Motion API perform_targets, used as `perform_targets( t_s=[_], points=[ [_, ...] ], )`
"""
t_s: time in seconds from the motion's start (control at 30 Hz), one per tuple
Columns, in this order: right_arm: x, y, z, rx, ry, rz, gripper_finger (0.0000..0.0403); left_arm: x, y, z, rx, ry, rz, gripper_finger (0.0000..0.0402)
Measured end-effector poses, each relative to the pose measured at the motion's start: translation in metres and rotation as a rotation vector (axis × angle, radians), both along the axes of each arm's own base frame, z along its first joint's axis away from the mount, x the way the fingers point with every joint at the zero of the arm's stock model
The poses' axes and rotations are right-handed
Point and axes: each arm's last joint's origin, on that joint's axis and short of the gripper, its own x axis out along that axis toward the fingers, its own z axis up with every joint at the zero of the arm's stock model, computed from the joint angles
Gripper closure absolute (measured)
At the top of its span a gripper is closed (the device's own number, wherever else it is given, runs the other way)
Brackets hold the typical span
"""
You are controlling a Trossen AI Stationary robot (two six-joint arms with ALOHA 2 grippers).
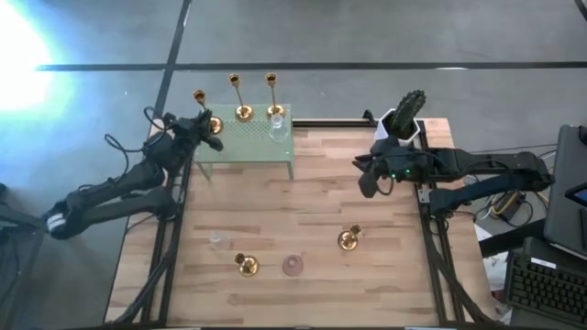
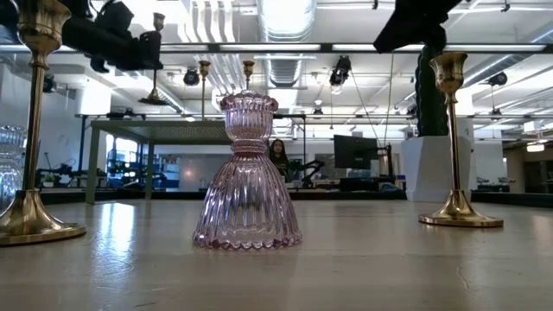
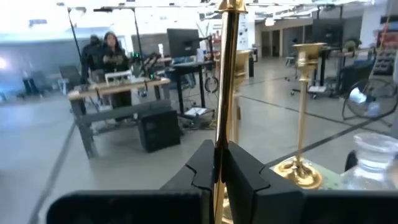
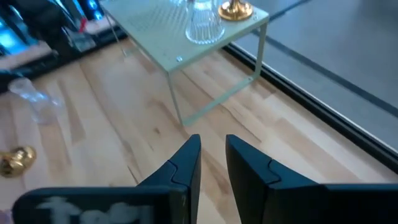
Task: Pick & Place candle stick holders
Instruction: Put the golden candle holder on the shelf
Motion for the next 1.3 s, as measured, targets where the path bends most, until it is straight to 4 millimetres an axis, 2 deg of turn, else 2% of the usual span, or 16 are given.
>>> perform_targets(
  t_s=[0.17,0.3,0.57,0.77,1.3],
  points=[
    [-0.013,0.0,-0.004,0.001,-0.046,0.001,0.0336,-0.009,0.027,-0.009,-0.065,-0.02,0.018,0.0381],
    [-0.014,0.0,-0.006,0.0,-0.052,0.002,0.0339,-0.012,0.048,-0.019,-0.132,-0.014,0.014,0.0381],
    [-0.011,0.0,-0.008,-0.005,-0.044,0.007,0.0337,-0.001,0.074,-0.031,-0.122,-0.028,0.004,0.0381],
    [-0.011,0.0,-0.008,-0.005,-0.044,0.012,0.0344,0.003,0.082,-0.038,-0.127,-0.012,0.048,0.0381],
    [-0.012,0.0,-0.008,-0.005,-0.043,0.013,0.0349,-0.002,0.086,-0.041,-0.093,-0.012,0.127,0.0381]
  ],
)
